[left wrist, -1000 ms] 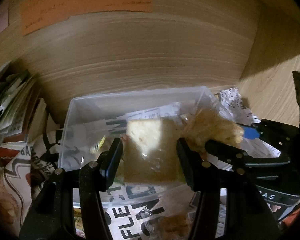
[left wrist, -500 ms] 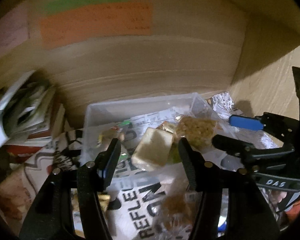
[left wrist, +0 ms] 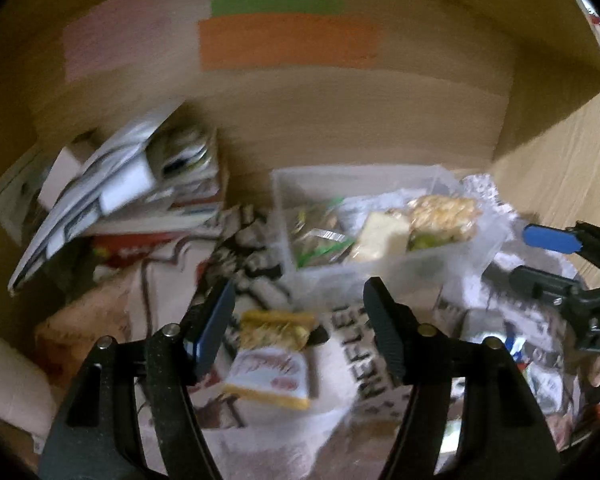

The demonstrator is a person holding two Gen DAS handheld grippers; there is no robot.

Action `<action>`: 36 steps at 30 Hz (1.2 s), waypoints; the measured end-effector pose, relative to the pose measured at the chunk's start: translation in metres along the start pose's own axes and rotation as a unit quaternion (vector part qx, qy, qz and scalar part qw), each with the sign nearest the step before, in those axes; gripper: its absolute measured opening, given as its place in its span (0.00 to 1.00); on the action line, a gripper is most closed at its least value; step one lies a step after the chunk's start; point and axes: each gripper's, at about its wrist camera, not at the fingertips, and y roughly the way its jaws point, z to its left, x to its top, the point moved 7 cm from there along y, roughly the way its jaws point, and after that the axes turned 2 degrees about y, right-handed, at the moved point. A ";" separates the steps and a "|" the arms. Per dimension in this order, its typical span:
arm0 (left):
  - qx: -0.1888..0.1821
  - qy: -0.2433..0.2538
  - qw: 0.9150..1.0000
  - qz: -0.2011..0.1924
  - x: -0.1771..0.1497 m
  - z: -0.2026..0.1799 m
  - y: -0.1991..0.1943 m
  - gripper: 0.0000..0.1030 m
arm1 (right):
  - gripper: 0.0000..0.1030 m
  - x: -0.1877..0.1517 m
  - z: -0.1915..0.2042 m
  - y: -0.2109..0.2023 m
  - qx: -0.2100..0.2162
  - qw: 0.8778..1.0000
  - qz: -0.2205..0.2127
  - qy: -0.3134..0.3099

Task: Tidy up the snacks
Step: 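Grasp the yellow snack pack with the left tool while the right tool grasps the blue-white chip bag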

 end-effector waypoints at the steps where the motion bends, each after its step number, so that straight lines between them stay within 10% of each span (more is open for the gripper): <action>1: 0.002 -0.004 1.000 0.007 -0.006 0.005 0.001 0.65 | 0.61 -0.003 0.002 0.000 0.003 1.000 0.002 0.002; 14: 0.005 -0.022 0.997 0.079 -0.069 0.025 0.028 0.65 | 0.74 -0.057 0.010 0.016 0.010 0.997 0.073 0.026; 36: 0.000 -0.025 0.992 0.124 -0.071 0.022 0.082 0.66 | 0.71 -0.086 -0.019 0.044 0.031 0.988 0.122 0.084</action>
